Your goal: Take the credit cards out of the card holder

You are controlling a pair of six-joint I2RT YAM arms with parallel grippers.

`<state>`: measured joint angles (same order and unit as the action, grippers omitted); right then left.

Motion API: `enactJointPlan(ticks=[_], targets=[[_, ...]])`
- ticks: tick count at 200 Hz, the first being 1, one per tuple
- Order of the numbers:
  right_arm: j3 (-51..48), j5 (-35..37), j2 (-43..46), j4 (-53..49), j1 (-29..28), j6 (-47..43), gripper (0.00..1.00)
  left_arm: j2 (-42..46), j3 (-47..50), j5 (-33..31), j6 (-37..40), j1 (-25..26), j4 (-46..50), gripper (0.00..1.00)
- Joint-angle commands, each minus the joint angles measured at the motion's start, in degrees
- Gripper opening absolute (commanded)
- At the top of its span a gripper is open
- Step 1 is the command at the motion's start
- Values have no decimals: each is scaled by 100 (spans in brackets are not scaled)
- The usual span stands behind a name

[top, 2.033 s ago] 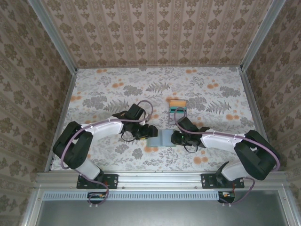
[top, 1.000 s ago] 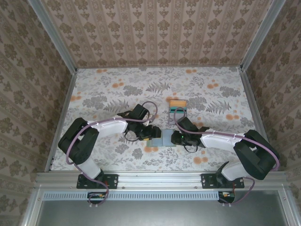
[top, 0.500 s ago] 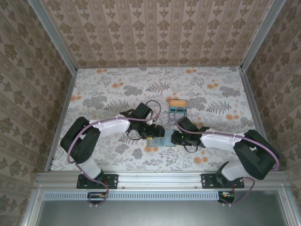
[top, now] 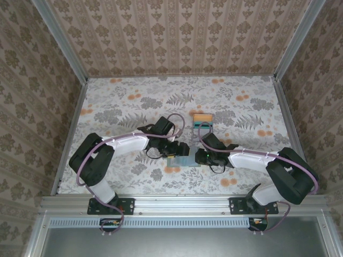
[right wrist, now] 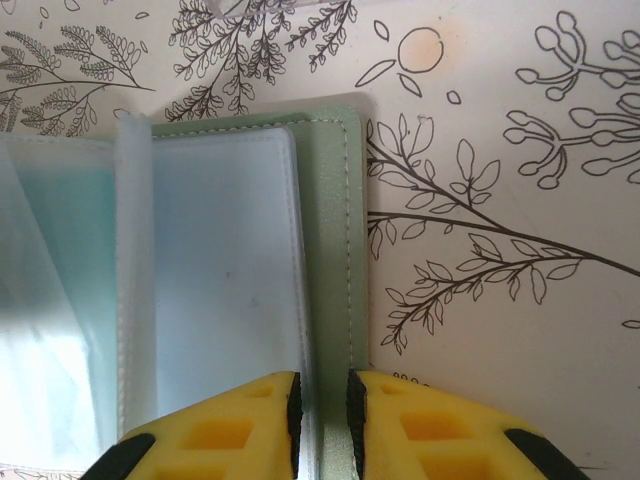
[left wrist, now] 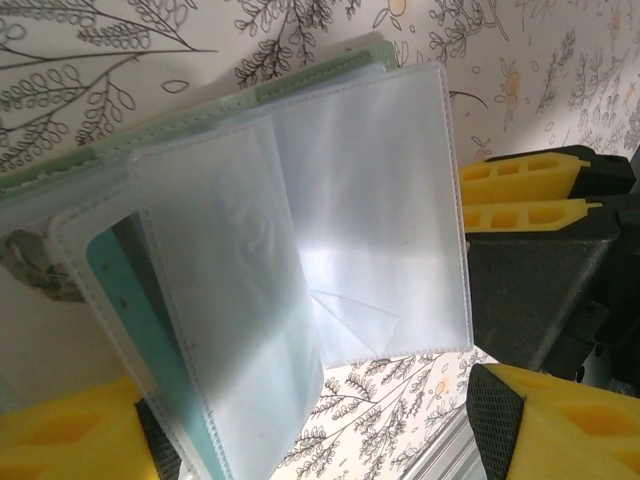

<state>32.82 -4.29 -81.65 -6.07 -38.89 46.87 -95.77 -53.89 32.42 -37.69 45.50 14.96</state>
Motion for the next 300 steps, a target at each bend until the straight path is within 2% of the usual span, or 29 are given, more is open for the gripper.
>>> enactJointPlan(ticks=[1, 72, 89, 118, 186, 216, 300], targets=[[-65, 102, -106, -43, -39, 99, 25, -70, -233, 117, 182, 70, 91, 76], [-65, 126, -94, -50, -39, 107, 26, 227, -78, -421, 199, -188, 562, 76], [-39, 215, -25, -143, -39, 105, 30, 321, -61, -531, 256, -301, 696, 76], [124, 516, 450, -610, -39, 26, 38, 444, 16, -553, 224, -425, 666, 76], [1016, 992, 1013, -1580, -123, -197, 43, 915, 562, -657, -89, -875, 162, 76], [1667, 869, 602, -1809, -320, -387, 44, 975, 725, -763, -209, -958, 45, 75], [2931, 838, -1360, -2293, -1017, -629, 60, 1647, 1270, -970, -456, -1409, -89, 75]])
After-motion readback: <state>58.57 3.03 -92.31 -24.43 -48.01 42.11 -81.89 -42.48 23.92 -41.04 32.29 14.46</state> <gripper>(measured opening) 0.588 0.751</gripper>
